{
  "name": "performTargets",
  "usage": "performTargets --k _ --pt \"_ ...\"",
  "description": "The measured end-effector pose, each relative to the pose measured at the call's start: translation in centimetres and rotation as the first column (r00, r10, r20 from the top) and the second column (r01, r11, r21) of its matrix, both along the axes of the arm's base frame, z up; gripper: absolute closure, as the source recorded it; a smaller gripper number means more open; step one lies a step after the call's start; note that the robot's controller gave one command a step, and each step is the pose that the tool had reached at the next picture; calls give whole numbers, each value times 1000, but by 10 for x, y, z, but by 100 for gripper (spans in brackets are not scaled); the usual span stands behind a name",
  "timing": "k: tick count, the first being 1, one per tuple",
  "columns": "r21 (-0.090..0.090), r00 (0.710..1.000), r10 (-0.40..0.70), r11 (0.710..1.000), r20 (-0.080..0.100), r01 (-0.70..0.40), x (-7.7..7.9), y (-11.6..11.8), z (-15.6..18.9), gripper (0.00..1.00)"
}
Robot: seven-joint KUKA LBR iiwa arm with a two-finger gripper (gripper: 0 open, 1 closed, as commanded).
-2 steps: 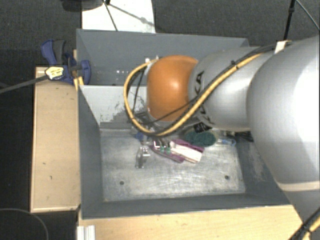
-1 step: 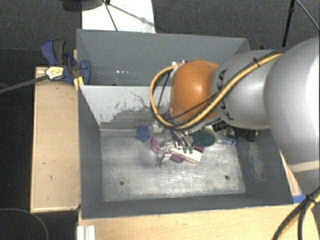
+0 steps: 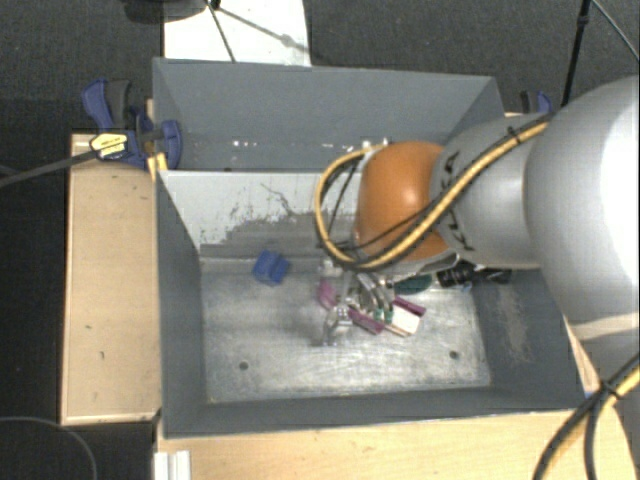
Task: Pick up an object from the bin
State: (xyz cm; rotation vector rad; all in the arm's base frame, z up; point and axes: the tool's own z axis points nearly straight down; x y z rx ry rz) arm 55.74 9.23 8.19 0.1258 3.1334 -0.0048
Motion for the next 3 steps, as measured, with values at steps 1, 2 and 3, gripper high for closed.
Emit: performTargets --k 1,2,3 --pt "3 999 40 999 3 -40 17 -34 -7 0" --pt "5 999 39 999 5 -39 17 -31 -6 100" --pt "2 969 246 969 2 -246 23 -45 109 100"
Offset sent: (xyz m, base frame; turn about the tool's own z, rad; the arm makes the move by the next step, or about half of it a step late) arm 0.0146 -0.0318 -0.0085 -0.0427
